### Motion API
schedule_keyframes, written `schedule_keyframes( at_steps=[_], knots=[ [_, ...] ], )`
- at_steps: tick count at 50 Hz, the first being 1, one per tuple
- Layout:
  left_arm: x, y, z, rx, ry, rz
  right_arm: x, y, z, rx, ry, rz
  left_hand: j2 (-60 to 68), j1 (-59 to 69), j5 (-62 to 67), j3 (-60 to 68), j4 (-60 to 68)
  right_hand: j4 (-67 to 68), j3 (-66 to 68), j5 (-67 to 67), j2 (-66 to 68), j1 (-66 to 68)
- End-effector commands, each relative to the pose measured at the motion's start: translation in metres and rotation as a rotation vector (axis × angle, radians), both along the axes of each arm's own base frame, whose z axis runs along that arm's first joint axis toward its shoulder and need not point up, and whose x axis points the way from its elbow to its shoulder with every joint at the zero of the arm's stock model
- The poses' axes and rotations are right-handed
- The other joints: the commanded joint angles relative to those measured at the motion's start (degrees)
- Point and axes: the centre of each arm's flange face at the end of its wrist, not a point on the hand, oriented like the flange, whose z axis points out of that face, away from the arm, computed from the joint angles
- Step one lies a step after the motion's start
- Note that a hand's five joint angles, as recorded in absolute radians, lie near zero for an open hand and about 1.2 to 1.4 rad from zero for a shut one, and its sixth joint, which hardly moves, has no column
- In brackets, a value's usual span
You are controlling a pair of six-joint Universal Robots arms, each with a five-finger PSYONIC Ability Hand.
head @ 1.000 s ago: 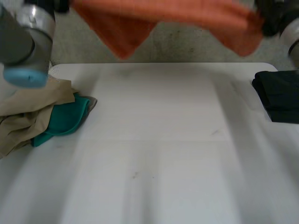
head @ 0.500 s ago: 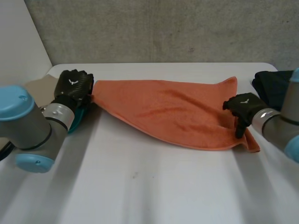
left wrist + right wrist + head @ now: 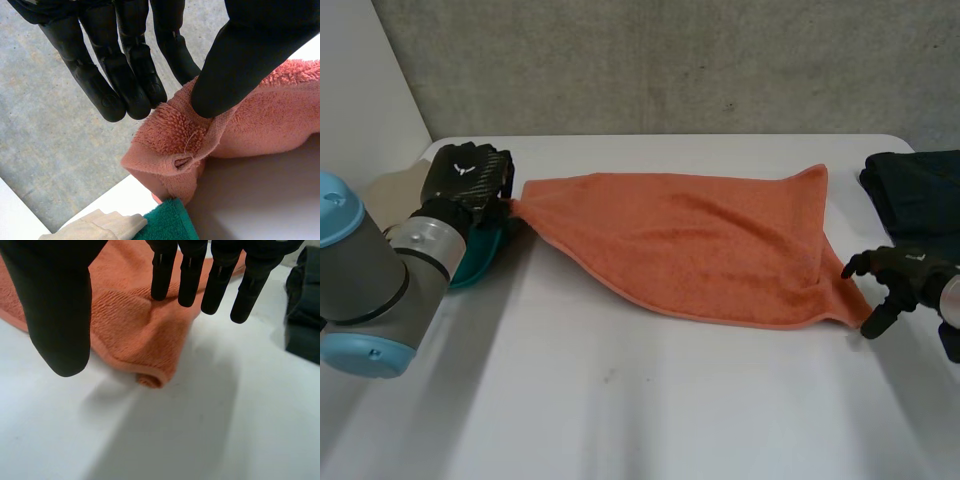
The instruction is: Fold the laundry.
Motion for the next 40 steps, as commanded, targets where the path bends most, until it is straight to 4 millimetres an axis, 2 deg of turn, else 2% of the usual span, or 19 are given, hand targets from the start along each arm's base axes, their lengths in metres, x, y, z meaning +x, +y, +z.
schedule_keyframes(
  at_steps=[1, 10, 14, 18, 19, 23, 25, 26, 29, 30, 36, 37, 40],
  knots=[
    [0.000, 0.000, 0.001, -0.003, 0.001, 0.001, 0.009, 0.004, -0.015, -0.026, -0.064, -0.020, 11.4, 13.7, 13.5, 11.9, 11.5, 3.8, 4.4, 3.0, 6.7, 4.1],
    [0.003, 0.000, 0.002, 0.000, 0.004, 0.007, 0.024, 0.001, -0.027, -0.071, -0.065, 0.001, 11.4, 13.7, 13.5, 11.9, 11.5, 5.3, 5.9, 4.5, 8.3, 5.6],
    [0.005, 0.003, 0.002, 0.009, 0.000, 0.011, 0.027, -0.005, -0.032, -0.105, -0.045, -0.017, 11.4, 13.7, 13.5, 11.9, 11.5, 15.9, 16.5, 15.1, 18.8, 16.1],
    [0.007, 0.006, 0.001, 0.032, -0.009, 0.017, 0.027, -0.013, -0.036, -0.139, -0.016, -0.046, 11.4, 13.7, 13.5, 11.9, 11.5, 40.7, 41.3, 40.0, 43.7, 41.0],
    [0.009, 0.008, 0.002, 0.043, -0.015, 0.022, 0.025, -0.016, -0.036, -0.147, -0.009, -0.061, 11.4, 13.7, 13.5, 11.9, 11.5, 54.0, 54.6, 53.2, 56.9, 54.2],
    [0.013, 0.017, 0.003, 0.079, -0.026, 0.024, 0.019, -0.016, -0.030, -0.142, -0.004, -0.085, 11.4, 13.7, 13.5, 11.9, 11.5, 54.1, 54.7, 53.4, 57.1, 54.4],
    [0.015, 0.021, 0.005, 0.096, -0.037, 0.025, 0.016, -0.015, -0.022, -0.153, 0.000, -0.086, 11.4, 13.7, 13.5, 11.9, 11.5, 54.1, 54.7, 53.4, 57.1, 54.4],
    [0.018, 0.026, 0.007, 0.111, -0.054, 0.029, 0.012, -0.015, -0.009, -0.180, 0.015, -0.075, 11.4, 13.7, 13.5, 11.9, 11.5, 54.1, 54.7, 53.4, 57.1, 54.4],
    [0.022, 0.037, 0.008, 0.151, -0.098, 0.028, 0.005, -0.008, 0.009, -0.194, 0.079, -0.018, 11.4, 13.7, 13.5, 11.9, 11.5, 54.1, 54.7, 53.4, 57.1, 54.4],
    [0.026, 0.048, 0.006, 0.198, -0.151, 0.024, -0.002, 0.000, 0.020, -0.176, 0.150, 0.038, 11.4, 13.7, 13.5, 11.9, 11.5, 54.1, 54.7, 53.4, 57.1, 54.4],
    [0.041, 0.093, -0.003, 0.408, -0.362, -0.023, -0.025, 0.034, 0.039, -0.007, 0.416, 0.276, 11.4, 13.7, 13.5, 11.9, 11.5, 54.1, 54.7, 53.4, 57.1, 54.4],
    [0.044, 0.107, -0.008, 0.486, -0.423, -0.052, -0.030, 0.044, 0.042, 0.056, 0.493, 0.357, 11.4, 13.7, 13.5, 11.9, 11.5, 54.1, 54.7, 53.4, 57.1, 54.4],
    [0.047, 0.132, -0.016, 0.620, -0.523, -0.125, -0.038, 0.058, 0.046, 0.160, 0.608, 0.500, 11.4, 13.7, 13.5, 11.9, 11.5, 54.1, 54.7, 53.4, 57.1, 54.4]
  ],
)
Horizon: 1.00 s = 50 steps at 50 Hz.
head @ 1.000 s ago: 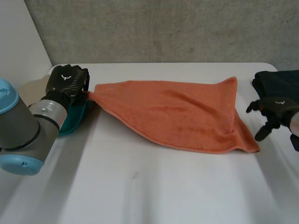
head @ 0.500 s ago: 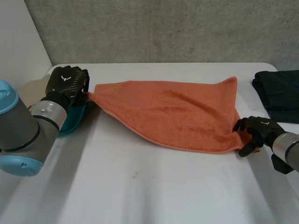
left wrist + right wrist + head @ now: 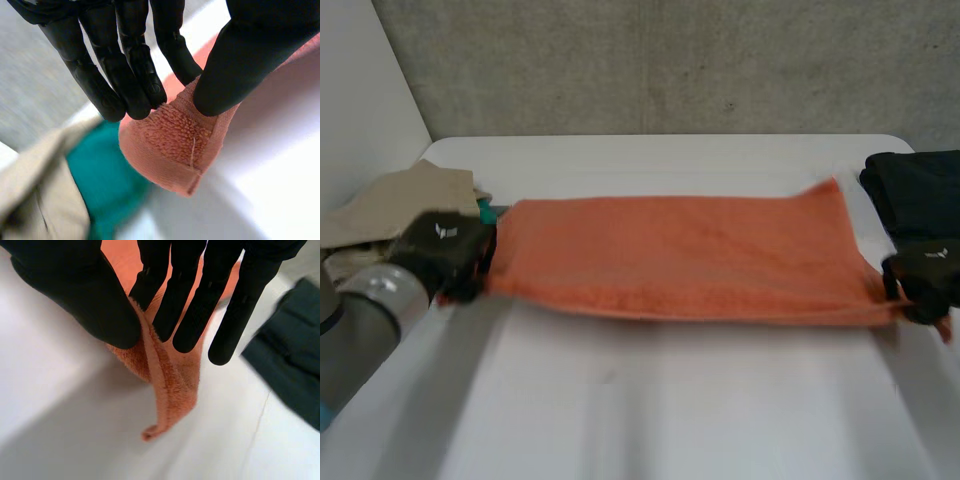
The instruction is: Fold the laundry.
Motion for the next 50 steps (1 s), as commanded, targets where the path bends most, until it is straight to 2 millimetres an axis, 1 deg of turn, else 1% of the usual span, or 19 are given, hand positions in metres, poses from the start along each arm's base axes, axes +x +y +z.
schedule_keyframes(
  at_steps=[1, 5, 9, 13, 14, 16, 17, 18, 19, 22, 23, 26, 27, 31, 33, 37, 41, 48, 50],
  knots=[
    [0.011, 0.060, -0.017, 0.330, -0.227, -0.129, -0.021, 0.039, 0.015, 0.265, 0.320, 0.276, 11.4, 13.7, 13.5, 11.9, 11.5, 11.6, 12.0, 11.7, 12.8, 17.7],
    [0.008, 0.065, -0.023, 0.375, -0.261, -0.187, -0.019, 0.031, 0.010, 0.273, 0.334, 0.250, 11.4, 13.7, 13.5, 11.9, 11.5, 11.6, 12.0, 11.7, 12.8, 17.7],
    [-0.001, 0.038, -0.027, 0.300, -0.252, -0.183, -0.005, 0.014, 0.006, 0.204, 0.319, 0.241, 11.4, 13.7, 13.5, 11.9, 11.5, 11.6, 12.0, 11.7, 12.8, 17.7],
    [-0.014, -0.006, -0.017, 0.131, -0.228, -0.148, 0.009, -0.014, 0.016, 0.049, 0.305, 0.207, 11.4, 13.7, 13.5, 11.9, 11.5, 11.6, 12.0, 11.7, 12.8, 17.7],
    [-0.020, -0.027, -0.006, 0.039, -0.210, -0.126, 0.016, -0.029, 0.026, -0.048, 0.288, 0.175, 11.4, 13.7, 13.5, 11.9, 11.5, 11.6, 12.0, 11.7, 12.8, 17.7],
    [-0.026, -0.049, 0.010, -0.069, -0.185, -0.101, 0.021, -0.043, 0.042, -0.149, 0.269, 0.140, 11.4, 13.7, 13.5, 11.9, 11.5, 11.6, 12.0, 11.7, 12.8, 17.7],
    [-0.032, -0.069, 0.030, -0.183, -0.149, -0.080, 0.026, -0.057, 0.061, -0.268, 0.240, 0.101, 11.4, 13.7, 13.5, 11.9, 11.5, 11.6, 12.0, 11.7, 12.8, 17.7],
    [-0.035, -0.078, 0.042, -0.238, -0.132, -0.071, 0.030, -0.065, 0.072, -0.333, 0.223, 0.083, 11.4, 13.7, 13.5, 11.9, 11.5, 11.6, 12.0, 11.7, 12.8, 17.7],
    [-0.040, -0.095, 0.067, -0.358, -0.091, -0.050, 0.034, -0.079, 0.095, -0.469, 0.182, 0.052, 11.4, 13.7, 13.5, 11.9, 11.5, 11.6, 12.0, 11.7, 12.8, 17.7],
    [-0.047, -0.116, 0.110, -0.548, -0.007, -0.022, 0.042, -0.095, 0.134, -0.692, 0.095, 0.015, 11.4, 13.7, 13.5, 11.9, 11.5, 11.6, 12.0, 11.7, 12.8, 17.7],
    [-0.050, -0.125, 0.141, -0.680, 0.061, 0.001, 0.045, -0.102, 0.157, -0.816, 0.037, -0.001, 11.4, 13.7, 13.5, 11.9, 11.5, 11.6, 12.0, 11.7, 12.8, 17.7],
    [-0.047, -0.135, 0.185, -0.864, 0.189, 0.065, 0.050, -0.110, 0.190, -1.008, -0.071, -0.015, 11.4, 13.7, 13.5, 11.9, 11.5, 11.6, 12.0, 11.7, 12.8, 17.7],
    [-0.043, -0.138, 0.209, -0.962, 0.267, 0.109, 0.051, -0.113, 0.211, -1.134, -0.148, -0.027, 11.4, 13.7, 13.5, 11.9, 11.5, 11.6, 12.0, 11.7, 12.8, 17.7],
    [-0.037, -0.140, 0.244, -1.106, 0.383, 0.144, 0.050, -0.116, 0.239, -1.325, -0.269, -0.043, 11.4, 13.7, 13.5, 11.9, 11.5, 11.6, 12.0, 11.7, 12.8, 17.7],
    [-0.038, -0.140, 0.246, -1.111, 0.385, 0.131, 0.050, -0.117, 0.241, -1.343, -0.279, -0.048, 11.4, 13.7, 13.5, 11.9, 11.5, 11.6, 12.0, 11.7, 12.8, 17.7],
    [-0.043, -0.142, 0.233, -1.046, 0.361, 0.082, 0.056, -0.121, 0.228, -1.281, -0.277, -0.030, 11.4, 13.7, 13.5, 11.9, 11.5, 11.6, 12.0, 11.7, 12.8, 17.7],
    [-0.043, -0.148, 0.203, -0.946, 0.326, 0.076, 0.064, -0.126, 0.202, -1.167, -0.279, -0.001, 11.4, 13.7, 13.5, 11.9, 11.5, 11.6, 12.0, 11.7, 12.8, 17.7],
    [-0.031, -0.160, 0.124, -0.739, 0.277, 0.107, 0.073, -0.132, 0.138, -0.913, -0.262, 0.040, 11.4, 13.7, 13.5, 11.9, 11.5, 11.6, 12.0, 11.7, 12.8, 17.7],
    [-0.031, -0.160, 0.092, -0.651, 0.256, 0.102, 0.074, -0.134, 0.110, -0.813, -0.252, 0.054, 11.4, 13.7, 13.5, 11.9, 11.5, 11.6, 12.0, 11.7, 12.8, 17.7]
  ],
)
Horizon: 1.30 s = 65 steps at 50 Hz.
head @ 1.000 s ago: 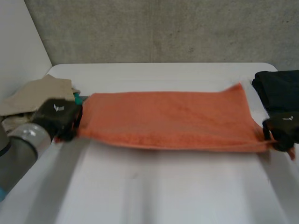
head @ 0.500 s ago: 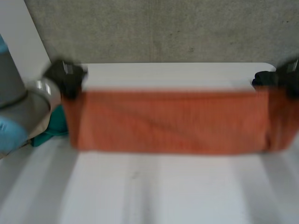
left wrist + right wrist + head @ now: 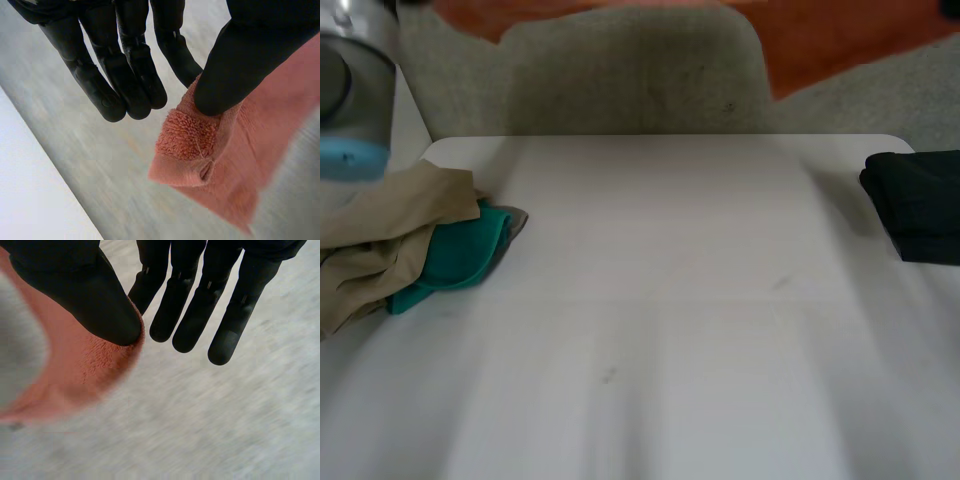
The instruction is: Fold the laundry.
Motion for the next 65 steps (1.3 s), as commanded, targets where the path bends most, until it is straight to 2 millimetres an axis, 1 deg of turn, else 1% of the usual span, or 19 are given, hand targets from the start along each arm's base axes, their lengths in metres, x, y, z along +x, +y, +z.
schedule_keyframes(
  at_steps=[1, 3, 5, 6, 10, 14, 17, 20, 24, 25, 29, 33, 36, 40, 41, 44, 45, 53, 65],
  knots=[
    [0.006, -0.003, -0.093, 0.251, -0.051, -0.008, 0.005, -0.004, -0.076, 0.275, 0.055, 0.052, 11.3, 13.7, 13.5, 11.9, 11.3, 11.3, 11.8, 11.0, 12.8, 15.5],
    [0.003, 0.003, -0.126, 0.344, -0.083, -0.029, 0.005, -0.004, -0.105, 0.369, 0.078, 0.061, 11.3, 13.7, 13.5, 11.9, 11.3, 11.3, 11.8, 11.0, 12.8, 15.5],
    [0.002, 0.009, -0.149, 0.407, -0.104, -0.044, 0.004, -0.002, -0.124, 0.428, 0.102, 0.059, 11.3, 13.7, 13.5, 11.9, 11.3, 11.3, 11.8, 11.0, 12.8, 15.5],
    [-0.001, 0.016, -0.169, 0.464, -0.123, -0.062, 0.002, 0.000, -0.142, 0.484, 0.130, 0.055, 11.3, 13.7, 13.5, 11.9, 11.3, 11.3, 11.8, 11.0, 12.8, 15.5],
    [-0.002, 0.032, -0.207, 0.584, -0.162, -0.089, -0.004, 0.007, -0.175, 0.588, 0.212, 0.033, 11.3, 13.7, 13.5, 11.9, 11.3, 11.3, 11.8, 11.0, 12.8, 15.5],
    [0.004, 0.053, -0.224, 0.687, -0.208, -0.081, -0.016, 0.019, -0.193, 0.704, 0.276, 0.008, 11.3, 13.7, 13.5, 11.9, 11.3, 11.3, 11.8, 11.0, 12.8, 15.5],
    [0.009, 0.069, -0.227, 0.753, -0.244, -0.078, -0.022, 0.030, -0.196, 0.783, 0.315, 0.000, 11.3, 13.7, 13.5, 11.9, 11.3, 11.3, 11.8, 11.0, 12.8, 15.5],
    [0.016, 0.097, -0.225, 0.855, -0.312, -0.080, -0.035, 0.051, -0.192, 0.903, 0.376, -0.017, 11.3, 13.7, 13.5, 11.9, 11.3, 11.3, 11.8, 11.0, 12.8, 15.5],
    [0.029, 0.139, -0.217, 0.977, -0.426, -0.081, -0.058, 0.089, -0.180, 1.099, 0.472, -0.041, 11.3, 13.7, 13.5, 11.9, 11.3, 11.3, 11.8, 11.0, 12.8, 15.5],
    [0.033, 0.156, -0.213, 1.026, -0.479, -0.090, -0.066, 0.104, -0.175, 1.160, 0.509, -0.040, 11.3, 13.7, 13.5, 11.9, 11.3, 11.3, 11.8, 11.0, 12.8, 15.5],
    [0.043, 0.197, -0.207, 1.149, -0.610, -0.125, -0.086, 0.135, -0.166, 1.271, 0.634, -0.010, 11.3, 13.7, 13.5, 11.9, 11.3, 11.3, 11.8, 11.0, 12.8, 15.5],
    [0.045, 0.214, -0.200, 1.190, -0.671, -0.164, -0.095, 0.140, -0.166, 1.238, 0.774, 0.015, 11.3, 13.7, 13.5, 11.9, 11.3, 11.3, 11.8, 11.0, 12.8, 15.5],
    [0.041, 0.210, -0.195, 1.158, -0.668, -0.176, -0.092, 0.134, -0.169, 1.203, 0.779, 0.013, 11.3, 13.7, 13.5, 11.9, 11.3, 11.3, 11.8, 11.0, 12.8, 15.5],
    [0.029, 0.185, -0.187, 1.064, -0.635, -0.167, -0.082, 0.112, -0.177, 1.120, 0.709, -0.021, 11.3, 13.7, 13.5, 11.9, 11.3, 11.3, 11.8, 11.0, 12.8, 15.5],
    [0.024, 0.172, -0.185, 1.031, -0.613, -0.155, -0.078, 0.100, -0.180, 1.075, 0.672, -0.040, 11.3, 13.7, 13.5, 11.9, 11.3, 11.3, 11.8, 11.0, 12.8, 15.5],
    [0.018, 0.150, -0.186, 1.002, -0.572, -0.125, -0.074, 0.081, -0.184, 0.998, 0.629, -0.059, 11.3, 13.7, 13.5, 11.9, 11.3, 11.3, 11.8, 11.0, 12.8, 15.5],
    [0.016, 0.136, -0.186, 0.990, -0.544, -0.097, -0.070, 0.069, -0.187, 0.942, 0.603, -0.068, 11.3, 13.7, 13.5, 11.9, 11.3, 11.3, 11.8, 11.0, 12.8, 15.5],
    [-0.005, 0.077, -0.190, 0.910, -0.467, -0.022, -0.047, 0.025, -0.202, 0.714, 0.529, -0.049, 11.3, 13.7, 13.5, 11.9, 11.3, 11.3, 11.8, 11.0, 12.8, 15.5],
    [-0.035, 0.015, -0.201, 0.697, -0.440, 0.007, -0.025, -0.021, -0.219, 0.494, 0.488, -0.059, 11.3, 13.7, 13.5, 11.9, 11.3, 11.3, 11.8, 11.0, 12.8, 15.5]
  ],
)
